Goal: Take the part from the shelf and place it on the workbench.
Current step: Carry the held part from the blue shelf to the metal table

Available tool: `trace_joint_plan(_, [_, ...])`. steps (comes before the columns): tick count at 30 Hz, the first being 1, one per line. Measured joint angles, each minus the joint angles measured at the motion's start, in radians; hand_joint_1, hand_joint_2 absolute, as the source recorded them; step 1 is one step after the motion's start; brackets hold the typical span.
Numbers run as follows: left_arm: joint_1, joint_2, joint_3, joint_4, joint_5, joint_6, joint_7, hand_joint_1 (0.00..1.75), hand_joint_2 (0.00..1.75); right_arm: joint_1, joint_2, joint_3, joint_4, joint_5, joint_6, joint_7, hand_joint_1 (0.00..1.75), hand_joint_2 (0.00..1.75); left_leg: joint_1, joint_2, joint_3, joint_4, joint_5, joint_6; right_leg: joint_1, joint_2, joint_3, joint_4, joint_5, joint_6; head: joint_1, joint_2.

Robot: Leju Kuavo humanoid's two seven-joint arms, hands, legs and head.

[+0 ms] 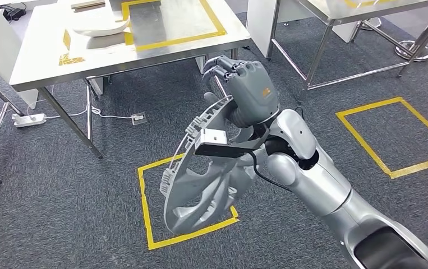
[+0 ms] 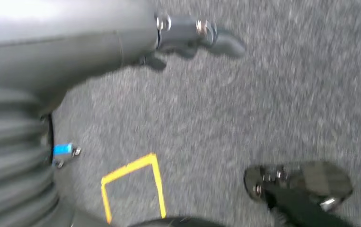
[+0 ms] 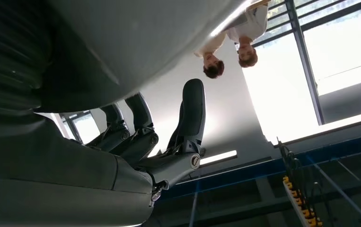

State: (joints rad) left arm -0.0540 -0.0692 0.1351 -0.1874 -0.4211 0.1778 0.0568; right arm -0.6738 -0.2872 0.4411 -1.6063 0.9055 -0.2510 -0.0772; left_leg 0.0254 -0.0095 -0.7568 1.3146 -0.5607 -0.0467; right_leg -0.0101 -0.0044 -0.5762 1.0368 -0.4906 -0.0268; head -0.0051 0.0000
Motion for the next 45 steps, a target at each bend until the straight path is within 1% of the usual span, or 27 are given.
trace_joint_plan(1, [0.002, 0.0, 0.0, 0.0, 0.0, 0.0, 0.0, 0.0, 1.75, 0.0, -0.001, 0.002, 0.0, -0.001, 0.0, 0.0, 1.75, 1.75, -0.001, 0.0, -0.016, 0.014, 0.013, 0.003, 0.002, 0.0, 0.008, 0.0, -0.007, -0.001, 0.0, 0.0])
trace_joint_plan(2, [0.003, 0.0, 0.0, 0.001, 0.0, 0.0, 0.001, 0.0, 1.75, 0.0, -0.002, 0.004, 0.001, -0.002, 0.0, 0.0, 1.75, 1.75, -0.002, 0.0, -0.012, -0.012, 0.046, 0.007, 0.004, 0.001, 0.018, 0.0, -0.014, 0.0, 0.0, 0.0])
trace_joint_plan(4, [0.005, 0.001, 0.001, 0.002, 0.0, 0.0, 0.001, 0.0, 1.75, -0.002, -0.004, 0.004, 0.001, -0.004, 0.0, -0.001, 1.75, 1.75, -0.008, 0.003, 0.039, -0.14, 0.128, 0.021, 0.005, 0.0, 0.038, 0.0, -0.032, 0.003, 0.0, 0.0])
trace_joint_plan(5, [0.004, 0.001, 0.001, 0.002, 0.0, 0.0, 0.001, 0.0, 1.75, -0.004, -0.005, 0.005, 0.002, -0.005, 0.0, -0.001, 1.75, 1.75, -0.013, 0.006, 0.068, -0.202, 0.149, 0.028, 0.007, 0.001, 0.044, 0.0, -0.04, 0.008, 0.0, 0.0])
trace_joint_plan(7, [0.003, 0.002, 0.001, 0.004, -0.001, 0.0, 0.001, 0.0, 1.75, -0.007, -0.008, 0.005, 0.002, -0.005, 0.0, -0.001, 1.75, 1.75, -0.019, 0.008, 0.096, -0.258, 0.147, 0.039, 0.01, 0.001, 0.048, -0.001, -0.047, 0.019, 0.001, 0.0])
trace_joint_plan(10, [0.004, 0.002, 0.001, 0.004, -0.006, -0.001, 0.003, 0.0, 1.75, -0.009, -0.018, 0.005, 0.003, -0.008, -0.002, 0.0, 1.75, 1.75, -0.016, 0.002, 0.116, -0.274, 0.13, 0.057, 0.009, 0.002, 0.051, 0.018, -0.045, 0.034, 0.003, 0.0])
trace_joint_plan(12, [0.003, 0.002, 0.002, 0.004, -0.007, -0.001, 0.003, 0.0, 1.75, -0.012, -0.027, 0.003, 0.003, -0.015, -0.004, -0.002, 1.75, 1.75, -0.013, -0.001, 0.136, -0.279, 0.118, 0.069, 0.006, 0.003, 0.01, 0.092, -0.066, 0.042, 0.007, 0.0])
trace_joint_plan(15, [0.001, 0.002, 0.002, 0.004, -0.007, -0.001, 0.001, 0.0, 1.75, -0.009, -0.034, 0.004, 0.005, -0.024, -0.006, -0.007, 1.75, 1.75, -0.013, -0.005, 0.158, -0.279, 0.096, 0.073, 0.001, 0.004, -0.114, 0.255, -0.118, 0.055, 0.011, 0.0])
trace_joint_plan(16, [0.002, 0.001, 0.003, 0.004, -0.007, -0.002, 0.0, 0.0, 1.75, -0.007, -0.036, 0.004, 0.007, -0.025, -0.006, -0.008, 1.75, 1.75, -0.013, -0.006, 0.168, -0.279, 0.088, 0.072, 0.0, 0.004, -0.141, 0.272, -0.113, 0.056, 0.012, 0.0])
trace_joint_plan(17, [0.003, 0.001, 0.003, 0.004, -0.006, -0.002, -0.001, 0.0, 1.75, -0.006, -0.037, 0.005, 0.008, -0.026, -0.006, -0.008, 1.75, 1.75, -0.013, -0.008, 0.179, -0.279, 0.079, 0.069, -0.001, 0.004, -0.151, 0.255, -0.088, 0.057, 0.012, 0.0])
trace_joint_plan(19, [0.004, 0.0, 0.004, 0.004, -0.006, -0.001, -0.003, 0.0, 1.75, -0.007, -0.037, 0.006, 0.009, -0.026, -0.006, -0.008, 1.75, 1.75, -0.012, -0.01, 0.204, -0.279, 0.057, 0.063, -0.002, 0.003, -0.125, 0.133, 0.01, 0.054, 0.013, 0.0])
trace_joint_plan(21, [0.002, 0.0, 0.007, 0.004, -0.006, -0.001, -0.005, 0.0, 1.75, -0.009, -0.038, 0.006, 0.01, -0.026, -0.007, -0.008, 1.75, 1.75, -0.013, -0.013, 0.223, -0.279, 0.038, 0.053, 0.003, 0.003, -0.093, 0.027, 0.063, 0.046, 0.011, 0.0])
trace_joint_plan(24, [-0.002, 0.0, 0.01, 0.004, -0.008, -0.001, -0.003, 0.0, 1.75, -0.01, -0.038, 0.008, 0.011, -0.023, -0.01, -0.006, 1.75, 1.75, -0.016, -0.014, 0.241, -0.275, 0.028, 0.033, 0.007, 0.003, -0.072, -0.001, 0.06, 0.025, 0.012, 0.0])
trace_joint_plan(26, [-0.002, 0.001, 0.01, 0.003, -0.01, -0.001, 0.0, 0.0, 1.75, -0.011, -0.039, 0.009, 0.011, -0.025, -0.014, -0.004, 1.75, 1.75, -0.016, -0.01, 0.225, -0.226, 0.04, 0.023, 0.003, 0.002, -0.047, -0.008, 0.053, 0.01, 0.01, 0.0])
trace_joint_plan(28, [-0.003, 0.002, 0.01, 0.003, -0.011, -0.001, 0.002, 0.0, 1.75, -0.011, -0.039, 0.009, 0.01, -0.032, -0.017, -0.005, 1.75, 1.75, -0.014, -0.004, 0.152, -0.114, 0.037, 0.016, 0.001, 0.001, -0.02, -0.013, 0.036, 0.001, 0.007, 0.0])
trace_joint_plan(30, [-0.001, 0.001, 0.01, 0.003, -0.011, -0.001, 0.003, 0.0, 1.75, -0.007, -0.04, 0.009, 0.01, -0.039, -0.019, -0.008, 1.75, 1.75, -0.014, -0.002, 0.065, -0.014, -0.014, 0.012, 0.001, 0.002, 0.003, -0.013, 0.014, -0.003, 0.006, 0.0])
trace_joint_plan(32, [0.004, 0.002, 0.011, 0.004, -0.011, -0.001, 0.004, 0.0, 1.75, -0.003, -0.04, 0.009, 0.01, -0.042, -0.021, -0.01, 1.75, 1.75, -0.013, -0.001, 0.019, -0.01, -0.054, 0.011, 0.001, 0.005, 0.034, -0.013, -0.012, -0.003, 0.006, 0.0])
trace_joint_plan(33, [0.006, 0.002, 0.012, 0.004, -0.01, -0.001, 0.005, 0.0, 1.75, -0.002, -0.04, 0.009, 0.011, -0.044, -0.022, -0.011, 1.75, 1.75, -0.013, 0.0, 0.015, -0.048, -0.04, 0.011, 0.0, 0.006, 0.053, -0.013, -0.026, -0.001, 0.006, 0.0])
trace_joint_plan(34, [0.007, 0.003, 0.013, 0.004, -0.01, -0.001, 0.005, 0.0, 1.75, -0.004, -0.039, 0.01, 0.012, -0.045, -0.022, -0.01, 1.75, 1.75, -0.013, 0.003, 0.019, -0.106, 0.007, 0.013, 0.0, 0.007, 0.071, -0.014, -0.042, 0.001, 0.006, 0.0])
trace_joint_plan(35, [0.008, 0.003, 0.014, 0.005, -0.009, 0.0, 0.005, 0.0, 1.75, -0.008, -0.038, 0.011, 0.013, -0.046, -0.021, -0.009, 1.75, 1.75, -0.014, 0.006, 0.023, -0.174, 0.073, 0.015, 0.002, 0.007, 0.088, -0.011, -0.058, 0.005, 0.006, 0.0])
trace_joint_plan(37, [0.008, 0.002, 0.017, 0.006, -0.009, 0.0, 0.006, 0.0, 1.75, -0.018, -0.033, 0.013, 0.017, -0.046, -0.015, -0.004, 1.75, 1.75, -0.017, 0.015, 0.034, -0.252, 0.172, 0.027, 0.008, 0.009, 0.11, -0.012, -0.088, 0.018, 0.005, 0.0])
trace_joint_plan(38, [0.007, 0.002, 0.017, 0.006, -0.01, 0.0, 0.006, 0.0, 1.75, -0.023, -0.03, 0.015, 0.019, -0.045, -0.013, -0.002, 1.75, 1.75, -0.017, 0.017, 0.038, -0.264, 0.187, 0.035, 0.011, 0.01, 0.118, -0.008, -0.095, 0.025, 0.005, 0.0])
trace_joint_plan(39, [0.005, 0.001, 0.017, 0.006, -0.01, 0.0, 0.007, 0.0, 1.75, -0.027, -0.029, 0.015, 0.019, -0.044, -0.011, -0.001, 1.75, 1.75, -0.017, 0.016, 0.047, -0.259, 0.182, 0.044, 0.012, 0.01, 0.121, -0.001, -0.095, 0.031, 0.005, 0.0])
trace_joint_plan(41, [0.002, -0.001, 0.018, 0.005, -0.011, 0.0, 0.007, 0.0, 1.75, -0.034, -0.028, 0.016, 0.02, -0.043, -0.012, 0.002, 1.75, 1.75, -0.013, 0.01, 0.067, -0.261, 0.169, 0.059, 0.01, 0.009, 0.1, 0.062, -0.074, 0.041, 0.008, 0.0])
trace_joint_plan(42, [0.0, -0.001, 0.018, 0.004, -0.012, 0.0, 0.007, 0.0, 1.75, -0.037, -0.028, 0.016, 0.02, -0.042, -0.013, 0.002, 1.75, 1.75, -0.013, 0.007, 0.079, -0.263, 0.16, 0.066, 0.008, 0.008, 0.069, 0.112, -0.069, 0.044, 0.009, 0.0])
trace_joint_plan(43, [-0.001, -0.001, 0.018, 0.004, -0.013, 0.0, 0.006, 0.0, 1.75, -0.038, -0.028, 0.016, 0.02, -0.04, -0.015, 0.003, 1.75, 1.75, -0.012, 0.005, 0.09, -0.264, 0.15, 0.071, 0.007, 0.007, 0.027, 0.17, -0.078, 0.048, 0.01, 0.0])
trace_joint_plan(45, [-0.002, -0.001, 0.019, 0.004, -0.017, 0.0, 0.006, 0.0, 1.75, -0.037, -0.028, 0.017, 0.021, -0.035, -0.017, 0.005, 1.75, 1.75, -0.012, 0.001, 0.113, -0.264, 0.127, 0.075, 0.006, 0.008, -0.061, 0.262, -0.14, 0.054, 0.01, 0.0])
